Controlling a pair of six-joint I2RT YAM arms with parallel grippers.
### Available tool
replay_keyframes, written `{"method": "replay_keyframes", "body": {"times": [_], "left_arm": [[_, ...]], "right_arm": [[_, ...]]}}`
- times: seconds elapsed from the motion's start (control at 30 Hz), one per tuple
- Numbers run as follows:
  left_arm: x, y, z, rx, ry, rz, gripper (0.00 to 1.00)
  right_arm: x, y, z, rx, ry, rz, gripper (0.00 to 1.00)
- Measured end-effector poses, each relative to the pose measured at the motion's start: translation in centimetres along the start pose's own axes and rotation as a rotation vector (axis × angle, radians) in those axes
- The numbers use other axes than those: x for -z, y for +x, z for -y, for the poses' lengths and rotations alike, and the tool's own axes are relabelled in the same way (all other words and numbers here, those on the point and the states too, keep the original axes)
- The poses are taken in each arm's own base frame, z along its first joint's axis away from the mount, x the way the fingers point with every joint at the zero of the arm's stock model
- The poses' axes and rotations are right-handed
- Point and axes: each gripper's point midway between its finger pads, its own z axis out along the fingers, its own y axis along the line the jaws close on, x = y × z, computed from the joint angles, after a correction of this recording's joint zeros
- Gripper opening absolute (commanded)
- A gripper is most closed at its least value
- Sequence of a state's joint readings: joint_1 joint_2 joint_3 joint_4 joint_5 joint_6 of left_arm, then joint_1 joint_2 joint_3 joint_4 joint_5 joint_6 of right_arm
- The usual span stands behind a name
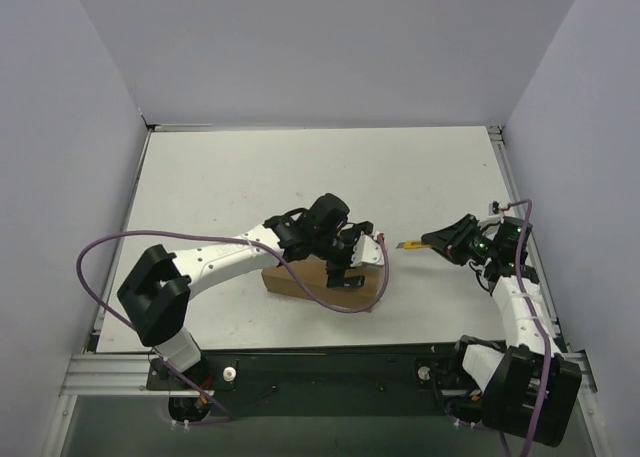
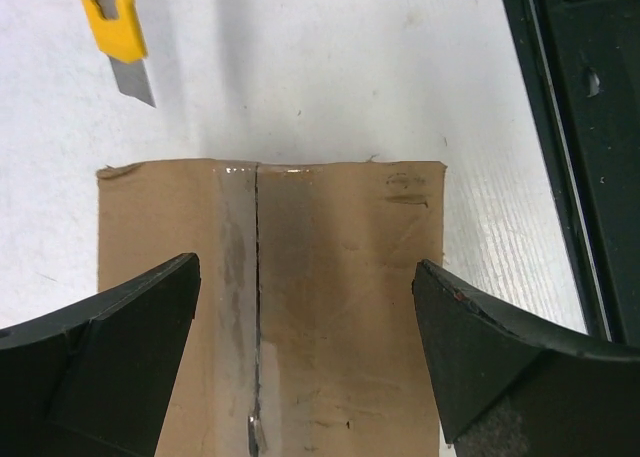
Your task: Unpack the express box
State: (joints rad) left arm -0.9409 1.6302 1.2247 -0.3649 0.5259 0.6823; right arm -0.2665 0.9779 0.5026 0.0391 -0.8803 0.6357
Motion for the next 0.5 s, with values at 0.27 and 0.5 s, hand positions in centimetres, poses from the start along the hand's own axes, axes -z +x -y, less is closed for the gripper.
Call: {"method": "replay_keyframes", "body": {"times": [0.27, 0.5], "left_arm": [[-3.0, 1.0, -0.6, 0.190, 0.097, -0.008, 0.97], [-3.0, 0.8, -1.8, 0.326, 0.125, 0.057, 0.97]], "right_arm": [[-0.6, -1.3, 2.2, -0.137, -0.046, 0.034, 0.00], [-0.5, -0.4, 1.4, -0.121, -0.124, 0.013, 0.00]]}}
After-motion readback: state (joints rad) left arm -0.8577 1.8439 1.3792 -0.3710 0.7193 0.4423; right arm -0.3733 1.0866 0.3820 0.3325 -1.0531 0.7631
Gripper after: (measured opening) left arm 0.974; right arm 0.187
